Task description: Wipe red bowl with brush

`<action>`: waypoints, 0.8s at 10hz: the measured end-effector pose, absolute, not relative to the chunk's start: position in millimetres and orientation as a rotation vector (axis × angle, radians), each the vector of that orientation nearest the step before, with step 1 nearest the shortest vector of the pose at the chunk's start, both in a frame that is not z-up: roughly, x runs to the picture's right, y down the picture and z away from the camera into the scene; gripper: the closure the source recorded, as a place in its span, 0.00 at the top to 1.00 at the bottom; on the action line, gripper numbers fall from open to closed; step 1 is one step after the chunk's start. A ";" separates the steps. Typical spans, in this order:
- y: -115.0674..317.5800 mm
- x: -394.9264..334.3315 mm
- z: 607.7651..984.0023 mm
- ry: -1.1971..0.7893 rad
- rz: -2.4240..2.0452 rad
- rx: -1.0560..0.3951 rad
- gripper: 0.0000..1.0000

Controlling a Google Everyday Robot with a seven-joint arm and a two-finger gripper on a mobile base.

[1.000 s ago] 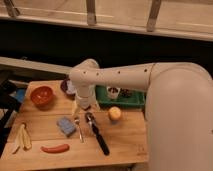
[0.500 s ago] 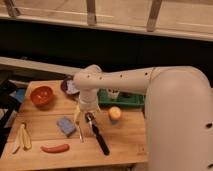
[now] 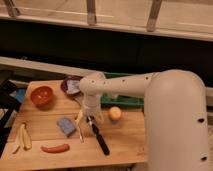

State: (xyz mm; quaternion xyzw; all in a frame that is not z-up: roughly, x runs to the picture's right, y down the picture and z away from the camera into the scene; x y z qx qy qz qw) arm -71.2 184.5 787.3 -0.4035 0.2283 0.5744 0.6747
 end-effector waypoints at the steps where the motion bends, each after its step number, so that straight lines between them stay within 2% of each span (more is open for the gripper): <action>1: 188.9 -69.3 789.7 0.515 1.298 -0.920 0.80; 8: 214.9 -61.7 796.1 0.560 1.305 -0.957 0.80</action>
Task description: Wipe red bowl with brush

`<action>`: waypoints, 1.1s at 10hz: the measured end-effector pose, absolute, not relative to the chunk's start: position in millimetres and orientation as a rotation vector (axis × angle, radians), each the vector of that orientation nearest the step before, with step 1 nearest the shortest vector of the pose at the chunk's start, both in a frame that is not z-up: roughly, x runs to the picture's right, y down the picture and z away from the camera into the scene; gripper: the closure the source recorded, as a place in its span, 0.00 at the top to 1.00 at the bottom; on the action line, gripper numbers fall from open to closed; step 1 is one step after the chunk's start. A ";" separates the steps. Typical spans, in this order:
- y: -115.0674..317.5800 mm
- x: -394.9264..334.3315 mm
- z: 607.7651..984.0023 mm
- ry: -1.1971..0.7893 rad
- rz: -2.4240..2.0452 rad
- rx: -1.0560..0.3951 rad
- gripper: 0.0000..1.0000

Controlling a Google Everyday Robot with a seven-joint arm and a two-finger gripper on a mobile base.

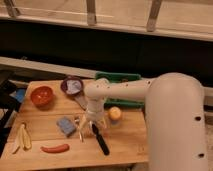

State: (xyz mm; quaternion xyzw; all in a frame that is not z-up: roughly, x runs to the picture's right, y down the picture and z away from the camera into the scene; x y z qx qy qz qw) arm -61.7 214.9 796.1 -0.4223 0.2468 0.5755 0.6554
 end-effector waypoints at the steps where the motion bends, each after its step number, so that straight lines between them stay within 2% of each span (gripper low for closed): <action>1: 217.6 -61.2 795.4 0.567 1.303 -0.960 0.80; 4: 230.1 -49.9 792.3 0.617 1.307 -0.955 0.80; 5: 235.1 -44.2 790.1 0.641 1.312 -0.943 0.75; 7: 238.2 -38.1 789.1 0.663 1.325 -0.924 0.58; 11: 230.6 -36.1 789.8 0.663 1.333 -0.881 0.16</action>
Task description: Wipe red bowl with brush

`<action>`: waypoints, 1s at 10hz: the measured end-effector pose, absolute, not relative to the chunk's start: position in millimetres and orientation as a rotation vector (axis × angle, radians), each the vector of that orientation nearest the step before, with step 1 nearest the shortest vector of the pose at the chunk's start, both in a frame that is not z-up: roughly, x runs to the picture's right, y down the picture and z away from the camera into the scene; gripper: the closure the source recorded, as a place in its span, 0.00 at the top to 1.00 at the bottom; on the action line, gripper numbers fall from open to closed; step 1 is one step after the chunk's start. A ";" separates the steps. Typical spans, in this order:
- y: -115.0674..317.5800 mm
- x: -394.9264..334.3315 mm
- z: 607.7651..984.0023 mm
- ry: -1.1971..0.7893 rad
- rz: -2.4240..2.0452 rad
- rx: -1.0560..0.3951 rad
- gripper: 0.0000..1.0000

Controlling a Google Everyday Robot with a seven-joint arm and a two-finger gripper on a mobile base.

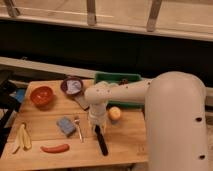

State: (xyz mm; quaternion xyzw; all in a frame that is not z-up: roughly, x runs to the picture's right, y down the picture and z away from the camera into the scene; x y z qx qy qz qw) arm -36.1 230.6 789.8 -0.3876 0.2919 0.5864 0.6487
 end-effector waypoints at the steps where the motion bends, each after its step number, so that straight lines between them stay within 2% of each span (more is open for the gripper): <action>1: 226.1 -35.9 789.3 0.656 1.336 -0.870 0.06; 3: 210.8 -37.2 784.5 0.632 1.343 -0.840 0.00; 7: 156.2 -38.2 765.6 0.574 1.341 -0.730 0.00; 10: 102.6 -46.6 770.2 0.510 1.307 -0.629 0.00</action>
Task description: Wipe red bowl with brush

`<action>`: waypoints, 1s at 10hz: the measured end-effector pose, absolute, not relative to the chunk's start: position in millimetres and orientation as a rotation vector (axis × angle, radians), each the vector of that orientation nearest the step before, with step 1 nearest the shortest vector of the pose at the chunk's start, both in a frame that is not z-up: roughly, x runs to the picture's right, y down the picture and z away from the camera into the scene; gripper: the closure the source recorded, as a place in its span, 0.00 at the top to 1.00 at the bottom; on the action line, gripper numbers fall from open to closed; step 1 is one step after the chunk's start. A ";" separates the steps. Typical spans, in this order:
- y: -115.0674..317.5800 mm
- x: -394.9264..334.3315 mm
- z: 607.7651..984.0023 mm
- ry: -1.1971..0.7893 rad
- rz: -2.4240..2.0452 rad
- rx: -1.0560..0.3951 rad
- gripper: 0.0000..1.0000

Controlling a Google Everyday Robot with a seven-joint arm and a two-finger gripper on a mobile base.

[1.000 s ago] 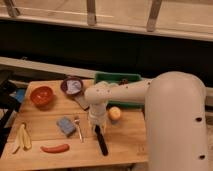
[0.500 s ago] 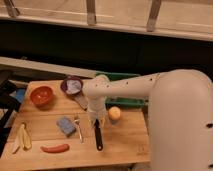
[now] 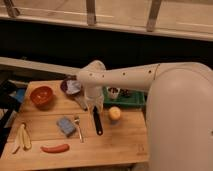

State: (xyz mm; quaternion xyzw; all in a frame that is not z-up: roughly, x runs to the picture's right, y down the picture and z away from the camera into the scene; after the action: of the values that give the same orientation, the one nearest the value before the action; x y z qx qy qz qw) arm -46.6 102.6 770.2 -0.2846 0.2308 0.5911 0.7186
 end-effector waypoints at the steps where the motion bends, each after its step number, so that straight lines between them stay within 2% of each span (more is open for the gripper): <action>1: 88.4 -56.3 773.8 0.481 1.294 -0.614 0.00; 5: 30.1 -106.8 787.7 0.341 1.210 -0.569 0.00; 7: 9.4 -142.0 783.2 0.254 1.159 -0.580 0.00; 10: 5.6 -142.7 783.5 0.244 1.155 -0.580 0.00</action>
State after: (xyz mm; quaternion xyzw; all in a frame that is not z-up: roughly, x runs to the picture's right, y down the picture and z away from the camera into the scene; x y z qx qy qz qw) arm -142.7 5.6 783.5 -0.2694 0.1136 0.5369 0.7914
